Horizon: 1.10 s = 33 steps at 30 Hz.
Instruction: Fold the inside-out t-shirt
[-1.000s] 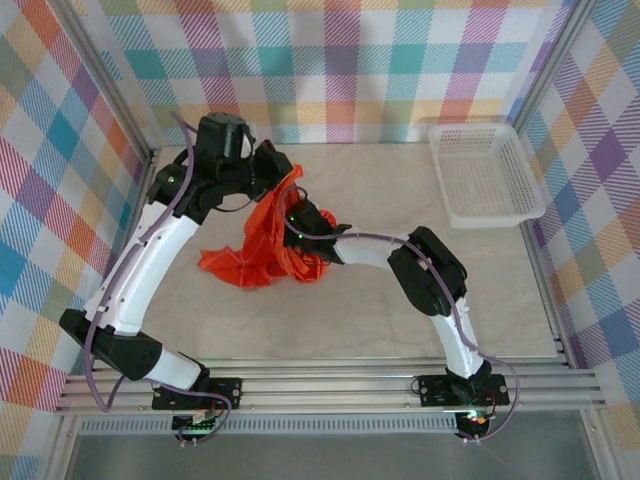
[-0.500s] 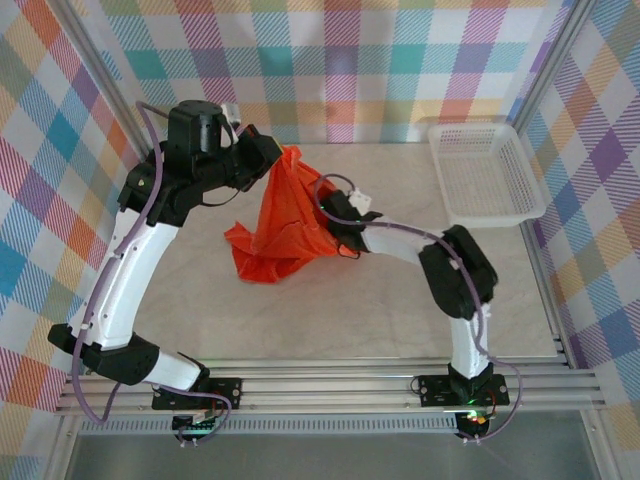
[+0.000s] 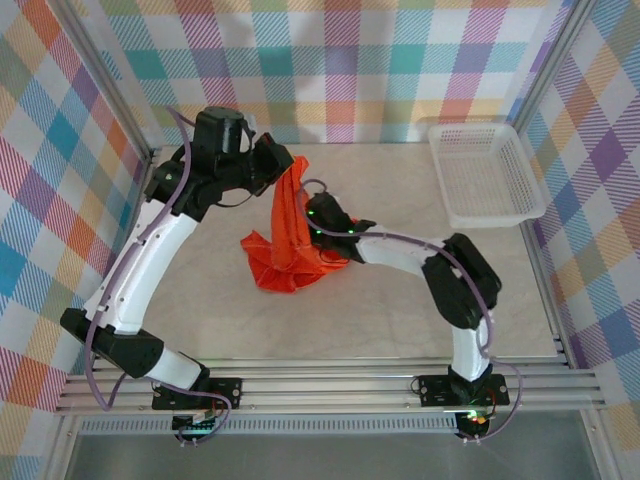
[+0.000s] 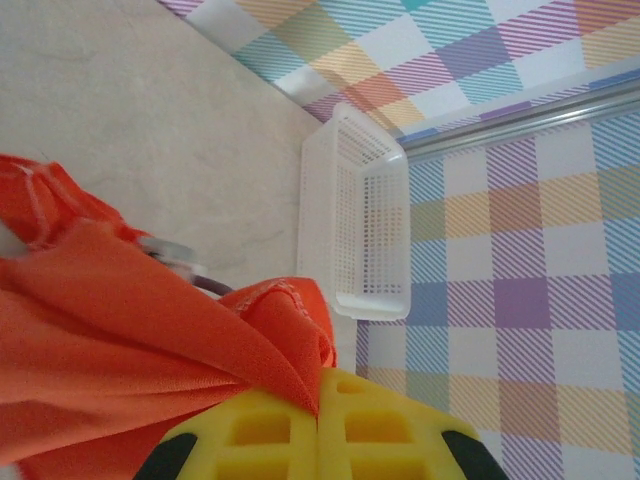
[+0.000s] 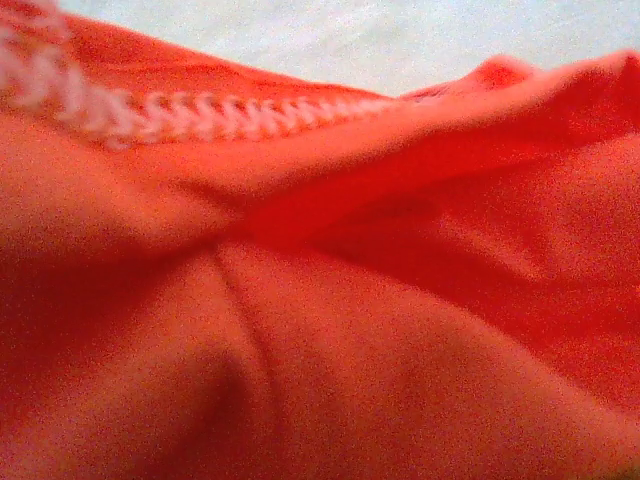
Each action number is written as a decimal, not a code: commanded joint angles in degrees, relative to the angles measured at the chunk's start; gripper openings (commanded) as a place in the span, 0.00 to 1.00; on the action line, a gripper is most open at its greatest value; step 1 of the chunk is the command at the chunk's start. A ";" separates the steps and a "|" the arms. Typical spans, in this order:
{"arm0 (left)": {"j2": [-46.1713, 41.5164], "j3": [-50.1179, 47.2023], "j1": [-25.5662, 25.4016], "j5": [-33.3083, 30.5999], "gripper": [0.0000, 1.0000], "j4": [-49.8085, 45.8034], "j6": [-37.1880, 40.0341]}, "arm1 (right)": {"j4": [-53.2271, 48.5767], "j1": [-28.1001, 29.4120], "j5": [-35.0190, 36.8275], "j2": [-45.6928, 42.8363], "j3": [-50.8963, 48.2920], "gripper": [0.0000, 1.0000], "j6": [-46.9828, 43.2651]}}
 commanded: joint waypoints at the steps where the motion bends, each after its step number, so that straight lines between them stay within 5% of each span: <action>1: -0.05 0.45 -0.80 1.74 0.00 3.16 -0.77 | -0.44 -0.21 -4.52 8.05 8.54 0.76 -0.22; 7: 0.09 3.70 -0.76 1.27 0.00 1.82 -0.26 | -10.34 0.73 -1.40 18.87 17.84 0.96 4.98; 12: 0.59 7.18 -0.71 1.26 0.00 0.21 0.32 | -22.12 2.21 3.58 25.06 25.24 0.94 8.78; 15: -0.21 8.55 0.08 0.96 0.00 -1.40 1.10 | -22.51 2.12 5.80 24.37 23.16 0.77 10.18; 19: -2.77 6.16 2.91 0.57 0.00 -1.83 1.59 | -18.21 0.05 3.55 19.35 16.06 0.28 9.64; 22: -4.08 1.61 5.95 1.80 0.00 -0.74 1.52 | -13.93 -2.10 -1.75 12.90 10.70 0.06 5.80; 33: -0.39 -21.58 20.98 5.38 0.00 7.54 3.74 | -13.55 -6.26 -22.27 -14.60 3.41 0.00 -8.11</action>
